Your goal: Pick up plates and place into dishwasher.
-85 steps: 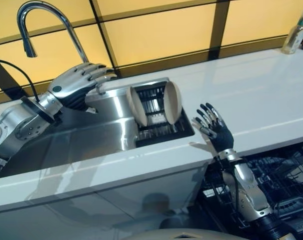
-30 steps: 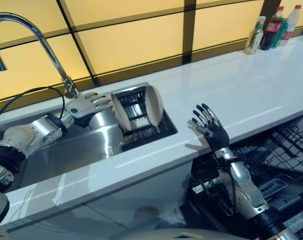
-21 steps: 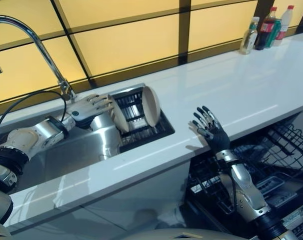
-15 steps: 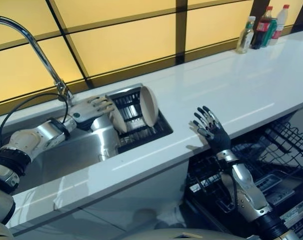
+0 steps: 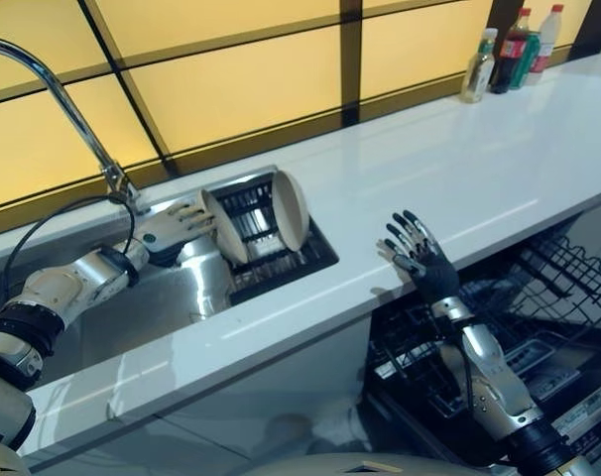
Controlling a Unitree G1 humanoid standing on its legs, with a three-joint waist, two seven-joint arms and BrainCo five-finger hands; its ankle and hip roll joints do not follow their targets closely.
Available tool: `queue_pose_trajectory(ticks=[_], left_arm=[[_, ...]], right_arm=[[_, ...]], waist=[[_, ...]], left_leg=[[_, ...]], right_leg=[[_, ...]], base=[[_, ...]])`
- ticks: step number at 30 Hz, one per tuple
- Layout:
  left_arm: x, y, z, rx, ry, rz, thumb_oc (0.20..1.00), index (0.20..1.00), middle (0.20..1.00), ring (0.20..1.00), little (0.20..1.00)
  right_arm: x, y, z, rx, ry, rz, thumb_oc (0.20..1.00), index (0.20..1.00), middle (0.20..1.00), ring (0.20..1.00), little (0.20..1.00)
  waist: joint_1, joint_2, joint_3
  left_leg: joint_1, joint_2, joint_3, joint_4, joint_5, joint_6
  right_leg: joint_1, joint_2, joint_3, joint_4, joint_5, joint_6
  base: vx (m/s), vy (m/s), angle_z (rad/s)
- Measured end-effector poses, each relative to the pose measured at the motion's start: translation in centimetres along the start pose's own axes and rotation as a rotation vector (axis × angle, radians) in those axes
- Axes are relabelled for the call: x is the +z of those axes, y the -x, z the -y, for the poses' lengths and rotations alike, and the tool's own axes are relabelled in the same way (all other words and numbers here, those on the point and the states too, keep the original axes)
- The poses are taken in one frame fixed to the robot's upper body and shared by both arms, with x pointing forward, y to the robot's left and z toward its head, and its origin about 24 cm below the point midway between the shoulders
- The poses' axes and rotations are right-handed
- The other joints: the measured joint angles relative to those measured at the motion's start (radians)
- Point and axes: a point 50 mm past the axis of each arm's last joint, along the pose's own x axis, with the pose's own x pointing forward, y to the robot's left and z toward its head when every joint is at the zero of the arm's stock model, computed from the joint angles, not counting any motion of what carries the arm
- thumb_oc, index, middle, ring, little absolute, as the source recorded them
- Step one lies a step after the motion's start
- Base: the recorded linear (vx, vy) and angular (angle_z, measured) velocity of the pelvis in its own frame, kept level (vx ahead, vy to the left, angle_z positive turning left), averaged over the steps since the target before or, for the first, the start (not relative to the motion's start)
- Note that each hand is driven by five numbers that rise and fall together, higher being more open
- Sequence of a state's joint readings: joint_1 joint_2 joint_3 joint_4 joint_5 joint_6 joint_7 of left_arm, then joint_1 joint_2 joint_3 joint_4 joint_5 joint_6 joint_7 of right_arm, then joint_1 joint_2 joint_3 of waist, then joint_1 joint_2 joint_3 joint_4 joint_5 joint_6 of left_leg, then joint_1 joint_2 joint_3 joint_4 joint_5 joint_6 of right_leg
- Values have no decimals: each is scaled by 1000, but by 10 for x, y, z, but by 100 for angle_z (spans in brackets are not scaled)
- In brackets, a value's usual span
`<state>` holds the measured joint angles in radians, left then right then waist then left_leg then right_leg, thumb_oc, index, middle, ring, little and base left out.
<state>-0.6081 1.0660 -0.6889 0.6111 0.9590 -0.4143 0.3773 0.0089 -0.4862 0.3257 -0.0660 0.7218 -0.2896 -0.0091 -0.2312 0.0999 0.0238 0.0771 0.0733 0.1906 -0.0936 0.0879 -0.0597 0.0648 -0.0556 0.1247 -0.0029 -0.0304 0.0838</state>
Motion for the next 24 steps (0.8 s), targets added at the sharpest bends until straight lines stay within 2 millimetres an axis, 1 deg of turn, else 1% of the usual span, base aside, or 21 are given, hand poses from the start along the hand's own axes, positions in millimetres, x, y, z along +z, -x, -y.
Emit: queue_pose_trajectory(ticks=[2,7,14,24], left_arm=[[-1,1,5,-27,2,-16,200,200,200,200,200],[-4,3,9,-50,-3,-33,200,200,200,200,200],[-4,3,9,-51,-4,-33,200,200,200,200,200],[-3,4,10,-41,-23,-24,200,200,200,200,200]], right_arm=[[0,0,0,0,2,-1,1000,1000,1000,1000,1000],[0,0,1,-1,1,-1,1000,1000,1000,1000,1000],[0,0,1,-3,-7,-1,1000,1000,1000,1000,1000],[0,0,1,-3,-14,-1,1000,1000,1000,1000,1000]], waist=[[-3,4,7],[0,-2,20],[0,-10,29],[1,-9,35]], left_leg=[[1,0,1,0,0,0],[0,1,1,0,0,0],[1,0,2,1,0,0],[4,0,2,1,0,0]], right_leg=[[0,0,1,0,0,0],[1,1,1,0,2,0],[1,1,1,2,3,-1],[3,1,1,4,3,0]], base=[[0,0,0],[0,0,0],[0,0,0],[0,0,0]])
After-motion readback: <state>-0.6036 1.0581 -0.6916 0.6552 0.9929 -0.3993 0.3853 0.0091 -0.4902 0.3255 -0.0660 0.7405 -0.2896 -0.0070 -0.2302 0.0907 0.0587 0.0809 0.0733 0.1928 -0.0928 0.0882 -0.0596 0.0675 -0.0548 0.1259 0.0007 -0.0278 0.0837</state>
